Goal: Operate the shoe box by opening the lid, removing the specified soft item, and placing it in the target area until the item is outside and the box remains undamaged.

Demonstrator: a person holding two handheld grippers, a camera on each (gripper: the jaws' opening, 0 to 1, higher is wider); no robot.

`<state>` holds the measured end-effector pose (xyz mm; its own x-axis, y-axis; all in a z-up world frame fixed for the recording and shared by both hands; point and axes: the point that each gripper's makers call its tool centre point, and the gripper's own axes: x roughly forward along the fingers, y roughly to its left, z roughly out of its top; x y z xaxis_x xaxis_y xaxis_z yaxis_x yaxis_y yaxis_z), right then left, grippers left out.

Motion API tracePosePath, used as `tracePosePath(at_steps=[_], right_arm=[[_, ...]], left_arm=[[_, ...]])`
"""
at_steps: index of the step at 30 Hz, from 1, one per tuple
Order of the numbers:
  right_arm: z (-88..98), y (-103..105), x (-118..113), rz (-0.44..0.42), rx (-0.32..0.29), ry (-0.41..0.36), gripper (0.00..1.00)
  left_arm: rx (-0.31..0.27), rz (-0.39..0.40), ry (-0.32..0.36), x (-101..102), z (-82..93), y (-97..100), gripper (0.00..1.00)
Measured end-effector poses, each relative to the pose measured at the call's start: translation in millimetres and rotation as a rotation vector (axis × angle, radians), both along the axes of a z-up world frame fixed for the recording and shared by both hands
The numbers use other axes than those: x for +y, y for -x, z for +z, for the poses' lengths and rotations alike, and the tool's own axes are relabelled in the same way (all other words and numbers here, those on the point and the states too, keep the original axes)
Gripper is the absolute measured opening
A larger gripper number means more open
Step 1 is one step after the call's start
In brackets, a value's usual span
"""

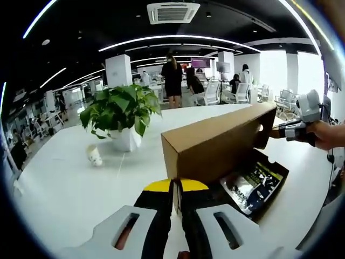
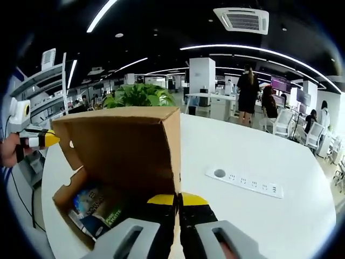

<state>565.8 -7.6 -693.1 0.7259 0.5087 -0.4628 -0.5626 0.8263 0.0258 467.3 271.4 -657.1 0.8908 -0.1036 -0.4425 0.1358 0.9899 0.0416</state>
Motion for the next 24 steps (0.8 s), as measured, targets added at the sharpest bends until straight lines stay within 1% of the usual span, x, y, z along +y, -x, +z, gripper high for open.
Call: tracePosePath(at_steps=[6, 24], right_arm=[[0.7, -2.9, 1.5, 0.008, 0.0, 0.002, 0.0], [1.6, -17.1, 7.2, 0.017, 0.005, 0.011, 0.0]], left_arm=[[0.021, 0.003, 0.002, 2.0, -10.4, -5.4, 0.02], [0.021, 0.003, -0.002, 10.5, -11.4, -27.0, 0.02]])
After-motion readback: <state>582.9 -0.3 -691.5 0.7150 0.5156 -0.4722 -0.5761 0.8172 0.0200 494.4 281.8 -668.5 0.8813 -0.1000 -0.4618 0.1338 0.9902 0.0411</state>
